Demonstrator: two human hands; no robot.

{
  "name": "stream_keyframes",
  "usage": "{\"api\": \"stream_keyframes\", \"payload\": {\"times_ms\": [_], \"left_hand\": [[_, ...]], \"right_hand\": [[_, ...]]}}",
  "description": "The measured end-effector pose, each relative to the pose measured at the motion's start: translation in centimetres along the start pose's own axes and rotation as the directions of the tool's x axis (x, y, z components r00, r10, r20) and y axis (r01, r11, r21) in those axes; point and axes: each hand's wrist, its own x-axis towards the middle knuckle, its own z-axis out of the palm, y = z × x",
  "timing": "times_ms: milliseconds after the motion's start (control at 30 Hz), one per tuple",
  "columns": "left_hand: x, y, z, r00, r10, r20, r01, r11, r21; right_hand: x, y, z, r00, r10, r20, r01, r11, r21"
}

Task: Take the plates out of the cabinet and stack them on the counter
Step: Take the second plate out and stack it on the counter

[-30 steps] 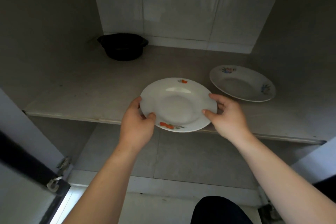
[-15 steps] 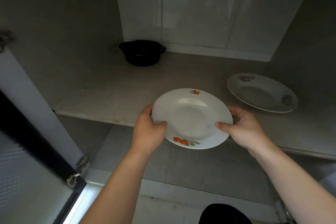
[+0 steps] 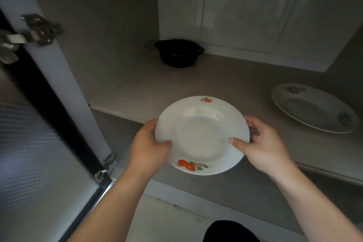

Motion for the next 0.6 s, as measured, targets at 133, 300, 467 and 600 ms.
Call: {"api": "stream_keyframes", "payload": {"times_ms": [133,300,467,600], "left_hand": [[-1.0,-0.4,-3.1,0.996,-0.025,-0.081,0.030,0.998,0.062],[-2.5,-1.2,-6.4,0.982,-0.045,-0.183,0.077,0.982,0.171],[-4.1,-2.2,-9.5,0.966,-0.107,-0.234,0.154,0.969,0.192],[-5.3,-3.0,-11.9,0.950,-0.162,-0.266,0.221,0.952,0.210]], "right_hand": [[-0.4,-1.6,2.5,0.996,-0.027,0.080,0.024,0.999,0.037],[-1.5,-3.2,5.3,0.986,0.004,0.169,-0.007,1.000,0.019],[-2.6,-4.3,8.3,0.969,0.007,0.248,-0.013,1.000,0.025],[-3.5,-4.5,10.5,0.956,-0.009,0.293,0.002,1.000,0.024]]}}
